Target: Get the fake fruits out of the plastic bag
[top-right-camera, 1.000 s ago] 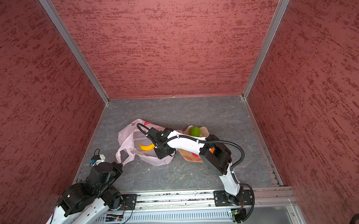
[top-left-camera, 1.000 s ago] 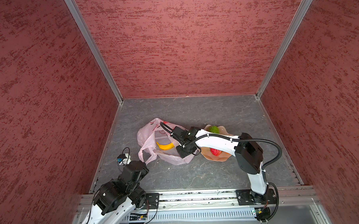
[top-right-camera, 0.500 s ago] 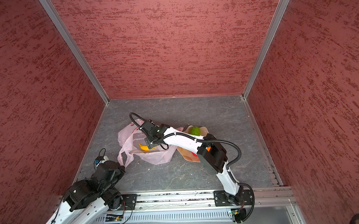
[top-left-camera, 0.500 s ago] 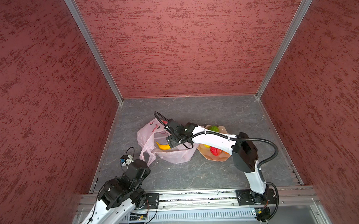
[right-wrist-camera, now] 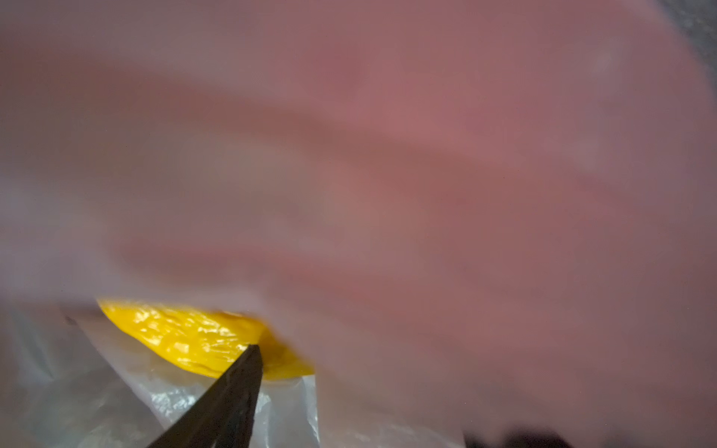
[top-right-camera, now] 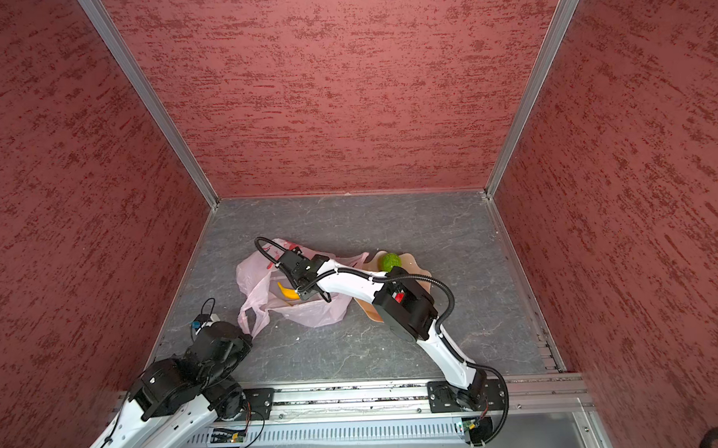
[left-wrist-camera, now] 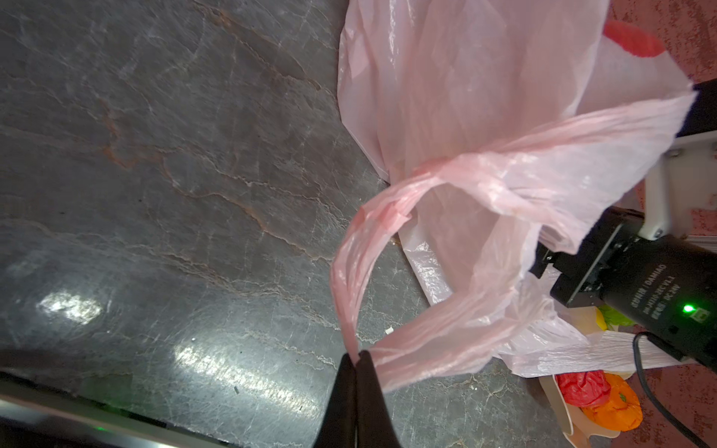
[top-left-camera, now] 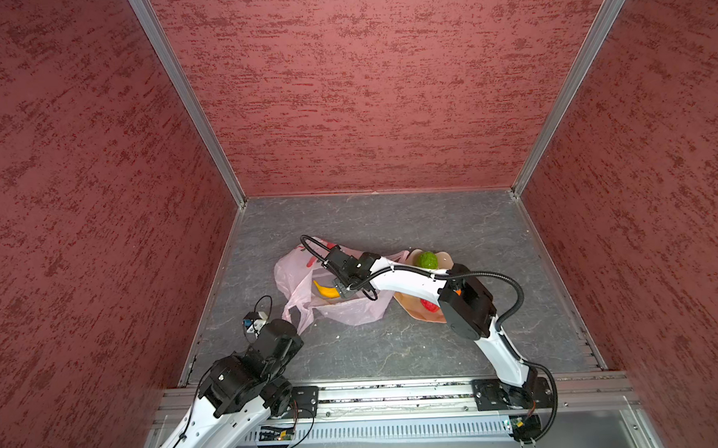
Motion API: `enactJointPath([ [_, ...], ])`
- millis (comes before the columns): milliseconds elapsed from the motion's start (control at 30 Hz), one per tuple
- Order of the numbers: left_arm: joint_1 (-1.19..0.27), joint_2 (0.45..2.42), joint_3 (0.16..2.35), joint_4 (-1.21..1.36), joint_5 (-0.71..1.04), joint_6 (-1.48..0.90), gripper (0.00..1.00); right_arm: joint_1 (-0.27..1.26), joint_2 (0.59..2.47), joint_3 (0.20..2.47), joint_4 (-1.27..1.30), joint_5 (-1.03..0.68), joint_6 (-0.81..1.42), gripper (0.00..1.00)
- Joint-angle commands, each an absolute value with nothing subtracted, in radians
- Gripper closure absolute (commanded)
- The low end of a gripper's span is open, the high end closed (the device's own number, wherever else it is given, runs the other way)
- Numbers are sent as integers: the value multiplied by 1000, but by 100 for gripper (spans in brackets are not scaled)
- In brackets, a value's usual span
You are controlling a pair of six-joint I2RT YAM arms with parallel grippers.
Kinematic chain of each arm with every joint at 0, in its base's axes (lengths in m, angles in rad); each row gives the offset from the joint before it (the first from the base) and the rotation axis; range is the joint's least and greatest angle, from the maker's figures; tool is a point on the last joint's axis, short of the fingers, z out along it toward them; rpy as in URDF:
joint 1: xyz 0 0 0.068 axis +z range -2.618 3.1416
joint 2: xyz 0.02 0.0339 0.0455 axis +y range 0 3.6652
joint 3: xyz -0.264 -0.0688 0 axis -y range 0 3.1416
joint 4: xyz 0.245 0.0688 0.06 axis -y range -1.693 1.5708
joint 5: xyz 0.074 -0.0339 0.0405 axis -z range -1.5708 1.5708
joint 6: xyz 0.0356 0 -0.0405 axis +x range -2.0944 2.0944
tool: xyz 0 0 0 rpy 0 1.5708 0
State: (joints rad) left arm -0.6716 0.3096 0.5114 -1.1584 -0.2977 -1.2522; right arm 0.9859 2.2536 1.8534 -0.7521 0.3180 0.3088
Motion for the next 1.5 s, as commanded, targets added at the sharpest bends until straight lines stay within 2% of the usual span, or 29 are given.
enactJointPath([
  [0,-673,336,492,-1179,-300,-1240,100,988,2268,1849,-757,409,275,32],
  [233,-674,331,468,-1152,-299,-1241,100,988,2246,1838,-717,479,258,63],
  [367,-674,320,455,-1142,-301,-1245,100,988,2225,1830,-701,496,254,75],
  [600,-676,281,441,-1146,-308,-1249,100,988,2187,1819,-689,524,253,86],
  [967,-682,187,429,-1195,-330,-1281,100,988,2165,1915,-715,553,226,90],
  [1033,-682,172,427,-1201,-331,-1283,100,988,2187,1948,-732,523,214,84],
  [1100,-683,155,425,-1210,-334,-1288,100,988,2230,2001,-754,497,219,64],
  [1167,-683,142,424,-1216,-335,-1290,100,988,2271,2041,-742,474,229,35],
  [1200,-683,137,426,-1221,-335,-1288,100,988,2289,2055,-733,475,235,29],
  [1267,-684,132,428,-1223,-336,-1284,100,986,2334,2096,-725,485,247,22],
  [1467,-685,129,434,-1212,-347,-1263,100,986,2439,2237,-772,477,264,17],
])
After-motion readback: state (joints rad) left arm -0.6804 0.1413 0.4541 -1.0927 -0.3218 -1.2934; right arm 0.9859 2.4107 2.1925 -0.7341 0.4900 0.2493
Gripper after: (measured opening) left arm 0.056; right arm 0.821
